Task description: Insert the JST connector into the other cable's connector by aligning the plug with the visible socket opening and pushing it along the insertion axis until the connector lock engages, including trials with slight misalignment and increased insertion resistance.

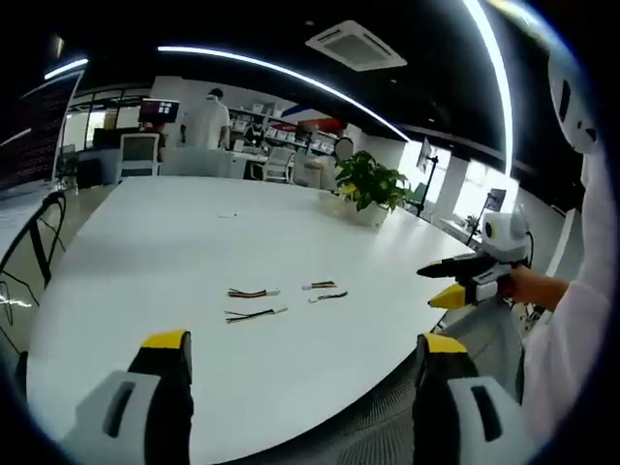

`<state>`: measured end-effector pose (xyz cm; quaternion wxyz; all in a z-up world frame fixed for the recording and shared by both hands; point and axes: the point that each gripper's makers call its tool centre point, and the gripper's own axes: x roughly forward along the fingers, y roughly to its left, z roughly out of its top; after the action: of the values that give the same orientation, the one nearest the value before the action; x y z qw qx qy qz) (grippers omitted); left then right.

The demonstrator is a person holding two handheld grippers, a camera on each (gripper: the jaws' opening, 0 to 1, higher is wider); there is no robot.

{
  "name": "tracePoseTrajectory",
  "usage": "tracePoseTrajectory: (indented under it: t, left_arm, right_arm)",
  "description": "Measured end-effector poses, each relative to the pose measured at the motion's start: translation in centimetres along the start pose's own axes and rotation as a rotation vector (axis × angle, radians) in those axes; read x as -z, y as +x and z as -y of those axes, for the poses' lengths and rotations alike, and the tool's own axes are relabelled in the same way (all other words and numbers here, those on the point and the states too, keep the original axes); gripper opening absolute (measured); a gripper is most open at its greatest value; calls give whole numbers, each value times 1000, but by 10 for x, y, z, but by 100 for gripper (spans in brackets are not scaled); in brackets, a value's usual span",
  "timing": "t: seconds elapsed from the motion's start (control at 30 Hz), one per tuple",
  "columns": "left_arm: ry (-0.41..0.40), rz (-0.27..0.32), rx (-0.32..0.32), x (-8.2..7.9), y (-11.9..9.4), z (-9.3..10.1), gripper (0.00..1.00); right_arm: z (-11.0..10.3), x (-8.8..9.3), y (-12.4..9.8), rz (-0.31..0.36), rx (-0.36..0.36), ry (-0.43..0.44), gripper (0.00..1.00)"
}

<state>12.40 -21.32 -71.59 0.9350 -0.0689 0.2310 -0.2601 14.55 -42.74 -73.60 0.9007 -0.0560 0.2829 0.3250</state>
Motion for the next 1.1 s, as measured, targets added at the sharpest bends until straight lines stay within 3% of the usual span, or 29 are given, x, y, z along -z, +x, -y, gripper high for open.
tracePoseTrajectory:
  t: [0.5, 1.1]
  left_arm:
    - [2, -54, -34, 8, 3, -5, 96]
    - [34, -117, -12, 18, 5, 1, 99]
  right_arm:
    - [10, 3, 0, -20, 37, 46, 66]
    - [13, 1, -3, -8, 58, 43, 74]
